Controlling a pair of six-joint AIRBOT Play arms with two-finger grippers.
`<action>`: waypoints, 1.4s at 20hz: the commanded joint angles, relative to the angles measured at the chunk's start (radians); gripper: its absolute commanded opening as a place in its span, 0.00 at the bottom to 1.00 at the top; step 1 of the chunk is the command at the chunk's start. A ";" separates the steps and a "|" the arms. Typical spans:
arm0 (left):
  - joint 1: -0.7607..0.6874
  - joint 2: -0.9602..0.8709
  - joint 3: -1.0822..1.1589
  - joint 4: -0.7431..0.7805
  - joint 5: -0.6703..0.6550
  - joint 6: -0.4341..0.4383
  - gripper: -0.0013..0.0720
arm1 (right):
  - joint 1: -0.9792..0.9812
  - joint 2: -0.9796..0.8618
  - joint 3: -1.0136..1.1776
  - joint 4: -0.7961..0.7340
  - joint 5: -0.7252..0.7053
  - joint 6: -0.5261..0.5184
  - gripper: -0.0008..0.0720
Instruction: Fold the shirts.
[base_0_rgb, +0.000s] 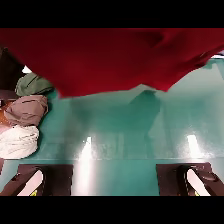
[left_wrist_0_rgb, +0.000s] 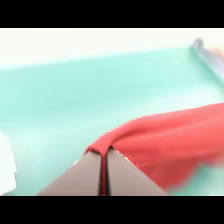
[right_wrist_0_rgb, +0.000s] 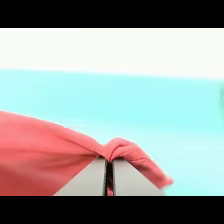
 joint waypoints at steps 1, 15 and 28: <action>0.000 0.026 0.316 -0.053 0.036 -0.024 0.05 | 0.000 0.002 0.301 -0.074 -0.011 0.004 0.03; 0.000 -0.071 -0.336 -0.071 -0.196 -0.125 0.05 | -0.031 -0.290 0.145 -0.152 0.466 0.020 0.03; -0.175 -0.639 -0.537 -0.060 0.472 0.043 0.05 | 0.113 -0.879 -0.046 -0.151 -0.026 0.038 0.03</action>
